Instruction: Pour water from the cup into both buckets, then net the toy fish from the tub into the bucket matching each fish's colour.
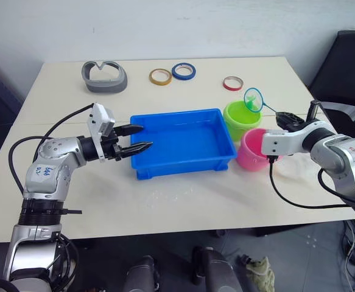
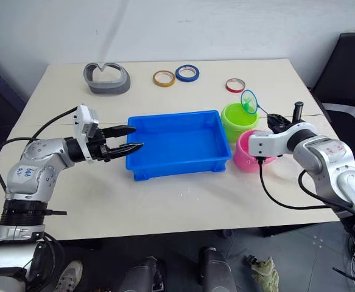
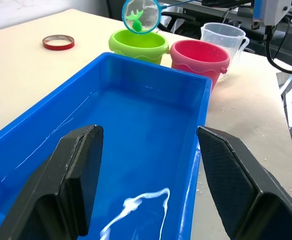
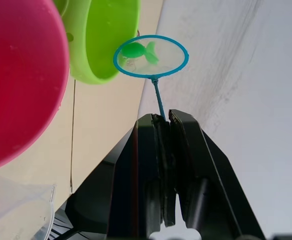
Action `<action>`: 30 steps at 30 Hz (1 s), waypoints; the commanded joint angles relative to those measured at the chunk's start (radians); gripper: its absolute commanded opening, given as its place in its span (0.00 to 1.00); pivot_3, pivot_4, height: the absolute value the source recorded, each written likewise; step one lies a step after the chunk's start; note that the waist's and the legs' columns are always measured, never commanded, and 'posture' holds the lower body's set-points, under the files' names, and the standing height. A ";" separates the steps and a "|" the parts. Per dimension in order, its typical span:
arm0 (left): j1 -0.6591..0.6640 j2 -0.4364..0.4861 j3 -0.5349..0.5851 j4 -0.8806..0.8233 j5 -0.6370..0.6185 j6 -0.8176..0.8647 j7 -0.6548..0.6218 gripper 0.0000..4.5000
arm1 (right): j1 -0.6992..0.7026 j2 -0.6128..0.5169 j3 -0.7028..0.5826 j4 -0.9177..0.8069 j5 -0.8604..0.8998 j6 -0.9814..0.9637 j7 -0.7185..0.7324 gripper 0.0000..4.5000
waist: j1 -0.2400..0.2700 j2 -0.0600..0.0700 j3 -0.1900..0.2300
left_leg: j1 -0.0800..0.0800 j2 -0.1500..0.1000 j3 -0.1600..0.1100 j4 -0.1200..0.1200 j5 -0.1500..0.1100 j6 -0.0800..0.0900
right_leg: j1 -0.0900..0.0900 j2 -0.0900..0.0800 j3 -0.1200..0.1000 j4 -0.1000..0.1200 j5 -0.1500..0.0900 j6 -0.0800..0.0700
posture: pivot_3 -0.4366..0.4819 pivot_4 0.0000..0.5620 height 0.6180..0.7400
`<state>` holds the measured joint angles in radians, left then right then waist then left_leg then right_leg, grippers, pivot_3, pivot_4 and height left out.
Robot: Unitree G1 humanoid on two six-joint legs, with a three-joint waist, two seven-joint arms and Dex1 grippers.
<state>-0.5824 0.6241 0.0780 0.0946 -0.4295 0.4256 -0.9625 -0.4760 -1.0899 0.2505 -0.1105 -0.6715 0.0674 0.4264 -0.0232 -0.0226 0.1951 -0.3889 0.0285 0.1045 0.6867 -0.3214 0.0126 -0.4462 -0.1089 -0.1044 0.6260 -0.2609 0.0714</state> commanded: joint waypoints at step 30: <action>-0.018 -0.012 0.003 -0.027 0.003 -0.017 0.007 0.73 | 0.079 -0.023 -0.082 -0.029 -0.376 -0.191 -0.124 0.00 | 0.000 0.000 0.000 | 0.001 0.000 0.000 0.005 0.001 0.000 | 0.000 0.000 0.001 0.003 0.000 0.000 | 0.48 0.27 0.78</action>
<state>-0.5825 0.6096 0.0731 0.0943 -0.4263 0.4244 -0.9573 -0.3946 -1.0908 0.2196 -0.1134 -1.0249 -0.1275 0.3228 -0.0231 -0.0225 0.1951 -0.3883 0.0286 0.1047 0.6919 -0.3208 0.0121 -0.4457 -0.1086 -0.1035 0.6288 -0.2609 0.0714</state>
